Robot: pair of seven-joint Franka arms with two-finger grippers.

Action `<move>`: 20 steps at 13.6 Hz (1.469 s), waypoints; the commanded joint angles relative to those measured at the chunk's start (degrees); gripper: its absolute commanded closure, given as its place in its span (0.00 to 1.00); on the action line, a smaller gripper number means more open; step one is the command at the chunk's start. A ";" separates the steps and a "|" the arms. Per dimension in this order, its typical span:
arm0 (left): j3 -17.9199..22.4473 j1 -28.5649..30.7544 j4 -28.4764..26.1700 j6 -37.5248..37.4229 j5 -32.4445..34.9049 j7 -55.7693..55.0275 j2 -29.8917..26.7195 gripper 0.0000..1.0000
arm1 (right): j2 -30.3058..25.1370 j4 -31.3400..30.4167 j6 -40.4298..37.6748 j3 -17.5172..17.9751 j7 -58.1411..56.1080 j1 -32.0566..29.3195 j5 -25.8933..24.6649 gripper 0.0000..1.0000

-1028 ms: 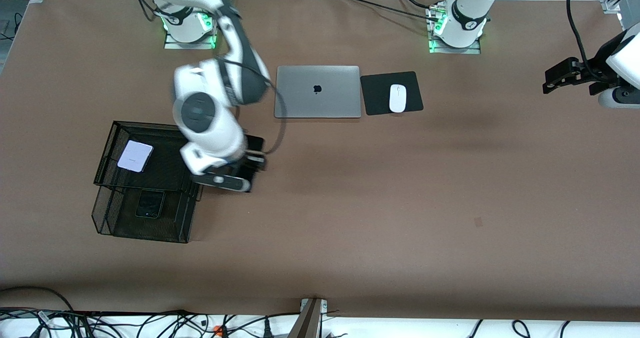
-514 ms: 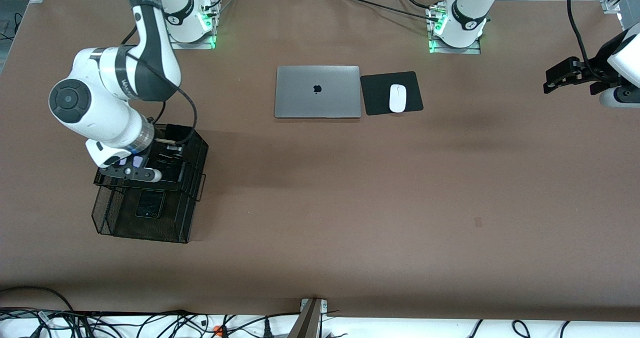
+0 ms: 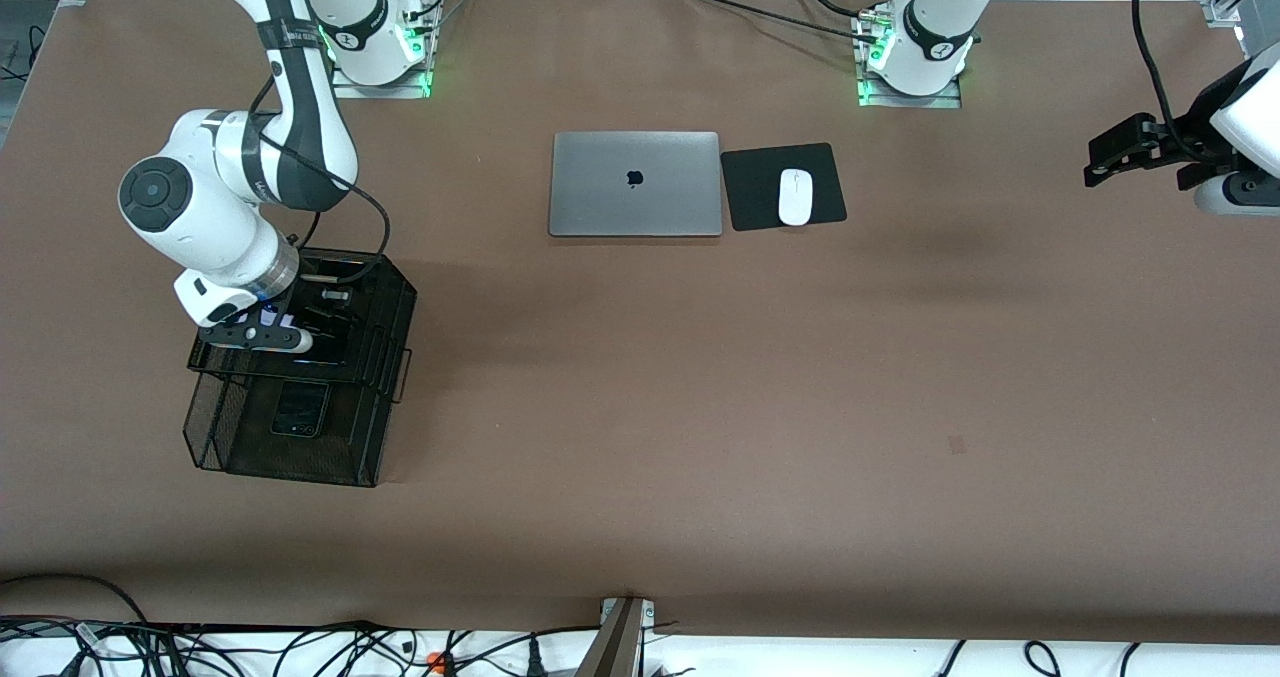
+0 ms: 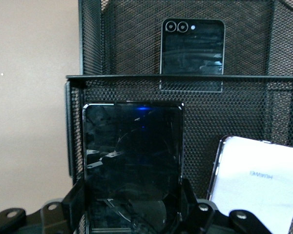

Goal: Place phones with both arms
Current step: 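Carry the tall phone into the basket and open the right gripper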

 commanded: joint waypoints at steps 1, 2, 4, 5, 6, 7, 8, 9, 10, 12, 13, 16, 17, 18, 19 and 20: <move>0.11 0.05 -0.94 -0.45 -1.32 0.42 -1.28 0.00 | -1.48 -1.22 2.50 -0.38 -1.05 -0.27 -0.73 1.00; 0.11 0.05 -0.94 -0.54 -1.32 0.42 -1.28 0.00 | -0.87 -1.22 2.78 -0.38 -0.97 -0.28 -0.73 1.00; 0.11 0.05 -0.94 -0.71 -1.32 0.42 -1.28 0.00 | -0.43 -1.22 2.43 -0.38 -0.97 -0.28 -0.64 1.00; 0.11 0.05 -0.94 -0.89 -1.32 0.42 -1.28 0.00 | -0.43 -1.22 2.43 -0.38 -0.96 -0.28 -0.64 1.00; 0.11 0.05 -0.94 -0.89 -1.32 0.42 -1.28 0.00 | -0.34 -1.22 2.43 -0.38 -0.88 -0.28 -0.64 0.91; 0.11 0.05 -0.94 -0.89 -1.32 0.42 -1.28 0.00 | -0.08 -1.22 2.43 -0.29 -0.88 -0.28 -0.64 0.79; 0.11 0.05 -0.94 -0.89 -1.32 0.42 -1.28 0.00 | 0.19 -1.13 2.69 -0.37 -0.88 -0.28 -0.64 0.38; 0.11 0.05 -0.94 -0.89 -1.32 0.42 -1.28 0.00 | 0.36 -0.87 2.69 -0.38 -0.79 -0.28 -0.47 0.17; 0.20 0.05 -0.94 -0.89 -1.32 0.42 -1.28 0.00 | 0.45 -0.69 2.69 -0.29 -0.27 -0.28 -0.38 0.01; 0.29 0.05 -0.94 -0.89 -1.32 0.50 -1.28 0.00 | 0.37 -0.16 2.43 -0.37 0.00 -0.28 -0.38 0.01; 0.29 0.05 -0.94 -0.89 -1.32 0.50 -1.28 0.00 | 0.37 0.71 1.99 -0.38 -0.08 -0.28 -0.38 0.01; 0.38 0.05 -0.94 -0.98 -1.32 0.50 -1.28 0.00 | -0.07 6.66 -5.26 -0.81 -0.61 -0.45 -0.38 0.02; 0.47 0.05 -0.94 -0.98 -1.23 0.50 -1.28 0.00 | -0.07 10.52 -11.66 -1.77 -0.53 -0.54 -0.38 0.02; 0.38 0.05 -0.94 -0.98 -1.23 0.50 -1.28 0.00 | -0.07 14.91 -18.77 -2.74 -0.53 -0.63 -0.38 0.03; 0.38 0.05 -0.94 -0.98 -1.23 0.50 -1.28 0.00 | 0.01 19.39 -25.89 -3.79 -0.53 -0.97 -0.38 0.03; 0.47 0.05 -0.94 -0.98 -1.23 0.50 -1.28 0.00 | 0.19 23.44 -31.53 -4.06 -0.53 -1.67 -0.47 0.04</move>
